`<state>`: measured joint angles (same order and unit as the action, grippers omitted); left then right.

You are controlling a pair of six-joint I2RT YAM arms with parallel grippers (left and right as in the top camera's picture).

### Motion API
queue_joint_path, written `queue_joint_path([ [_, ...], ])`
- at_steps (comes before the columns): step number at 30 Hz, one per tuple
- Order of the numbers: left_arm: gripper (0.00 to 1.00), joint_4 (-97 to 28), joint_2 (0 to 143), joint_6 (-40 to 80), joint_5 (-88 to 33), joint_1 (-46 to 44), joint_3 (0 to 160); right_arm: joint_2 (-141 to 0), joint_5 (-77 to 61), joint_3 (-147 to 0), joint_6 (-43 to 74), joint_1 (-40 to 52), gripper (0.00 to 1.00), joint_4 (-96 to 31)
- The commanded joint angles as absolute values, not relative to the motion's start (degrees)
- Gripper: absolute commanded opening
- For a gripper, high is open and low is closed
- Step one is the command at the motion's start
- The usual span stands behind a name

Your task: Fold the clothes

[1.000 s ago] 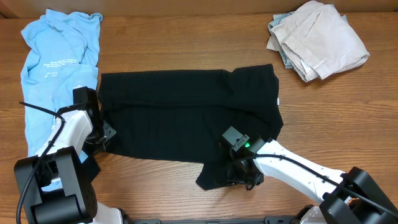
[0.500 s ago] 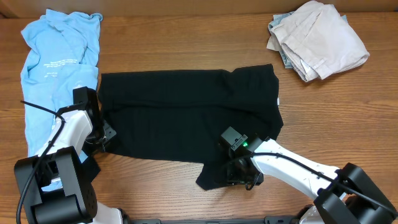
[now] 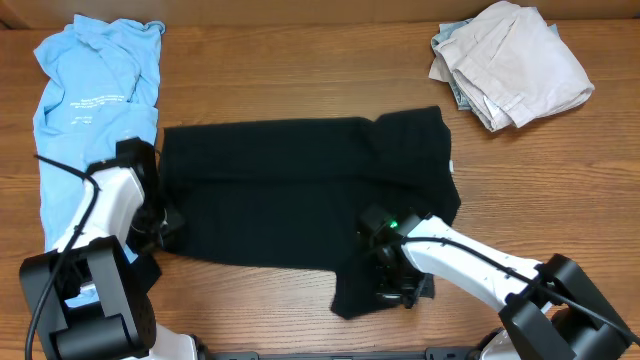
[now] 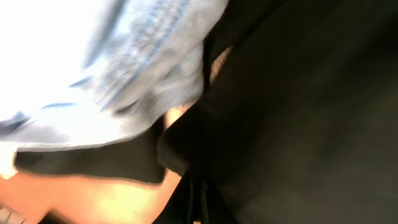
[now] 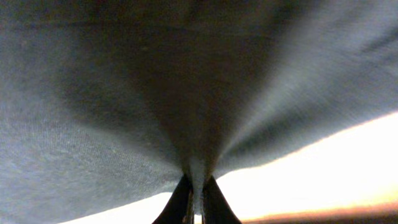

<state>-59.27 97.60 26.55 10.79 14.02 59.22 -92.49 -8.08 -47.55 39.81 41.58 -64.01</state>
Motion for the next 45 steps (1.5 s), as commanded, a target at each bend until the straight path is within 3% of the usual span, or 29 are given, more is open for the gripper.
queue_joint_path([
  [1,0.04,-65.1,97.71,23.14,11.46,14.24,68.49,-88.18,-7.6,-51.72,39.09,39.94,0.04,-70.98],
  [7,0.05,-71.13,97.71,21.5,12.71,14.22,76.58,-85.62,-6.94,-59.99,34.89,39.57,0.04,-82.85],
  [13,0.04,-69.58,97.84,21.37,12.64,14.22,76.6,-85.62,1.02,-65.45,33.95,34.74,0.04,-82.17],
  [21,0.04,-63.24,97.86,21.41,11.44,13.74,76.47,-86.21,1.04,-66.04,22.28,17.74,0.04,-67.22],
  [26,0.04,-56.45,98.19,21.39,9.43,12.6,75.4,-87.13,-1.48,-66.04,17.32,12.47,0.05,-56.77],
  [30,0.05,-51.18,99.09,21.41,8.97,11.75,74.35,-89.49,-2.28,-66.04,16.25,12.14,0.18,-49.36],
  [32,0.14,-48.8,99.83,21.41,8.86,11.16,74.06,-91.07,-2.46,-66.04,16.34,12.25,0.22,-47.09],
  [33,0.3,-47.7,100.29,21.39,8.71,10.85,74.04,-91.79,-2.44,-66.04,16.47,12.25,0.3,-46.37],
  [34,0.54,-46.63,100.77,21.39,8.54,10.57,74.04,-92.4,-2.44,-66.04,16.47,12.14,0.4,-45.93],
  [35,0.71,-45.78,101.1,21.37,8.25,10.28,74.04,-92.66,-2.46,-66.06,16.51,11.86,0.53,-45.89],
  [38,1.0,-43.86,101.58,19.53,7.73,9.87,74.06,-92.64,-2.68,-66.67,16.91,10.41,0.59,-47.62],
  [41,1.0,-43.68,101.47,17.34,6.42,9.87,75.07,-92.64,-2.7,-68.12,16.38,7.86,0.6,-51.55],
  [45,1.0,-47.35,101.47,14.5,2.66,9.87,79.15,-92.92,-3.86,-68.27,14.24,3.14,0.71,-55.11],
])
